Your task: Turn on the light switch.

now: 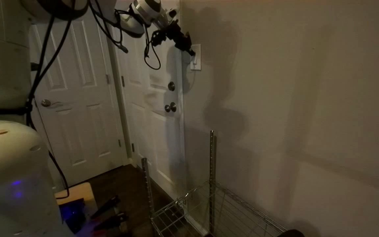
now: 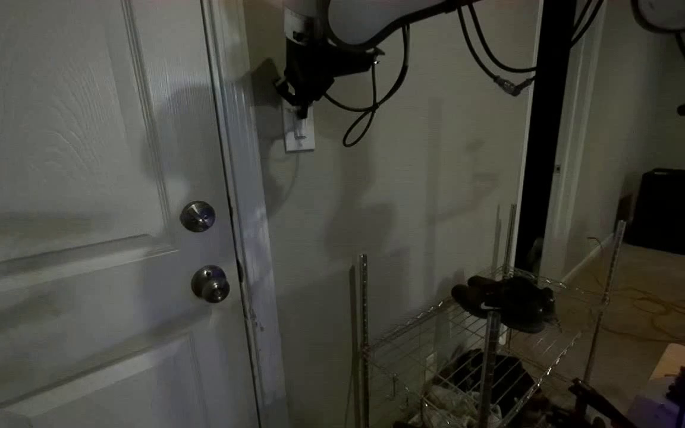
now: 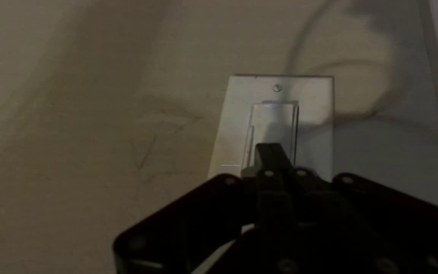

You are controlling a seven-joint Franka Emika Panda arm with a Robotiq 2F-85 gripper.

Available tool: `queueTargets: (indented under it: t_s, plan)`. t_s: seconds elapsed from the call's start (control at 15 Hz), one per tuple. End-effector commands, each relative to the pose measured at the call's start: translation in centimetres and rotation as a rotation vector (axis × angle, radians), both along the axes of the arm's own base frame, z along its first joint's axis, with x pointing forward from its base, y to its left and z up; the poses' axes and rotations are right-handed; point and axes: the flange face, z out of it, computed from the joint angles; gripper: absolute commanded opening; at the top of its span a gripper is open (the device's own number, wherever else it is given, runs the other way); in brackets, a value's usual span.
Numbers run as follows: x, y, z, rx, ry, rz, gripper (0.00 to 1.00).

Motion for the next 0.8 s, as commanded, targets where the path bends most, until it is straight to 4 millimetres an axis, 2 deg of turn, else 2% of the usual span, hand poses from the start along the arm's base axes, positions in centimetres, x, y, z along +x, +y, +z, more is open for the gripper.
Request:
queueTargets:
  t_s: [0.0,0.27,0.73]
  plan:
    - [-0.1,-1.3,-1.2,-0.006,-0.007,-0.046,0.00]
    - [-2.8,-1.9,-1.8,0.133,0.137,0.058,0.00]
    - [-9.5,-4.2,-2.2,0.278,0.306,0.125,0.00]
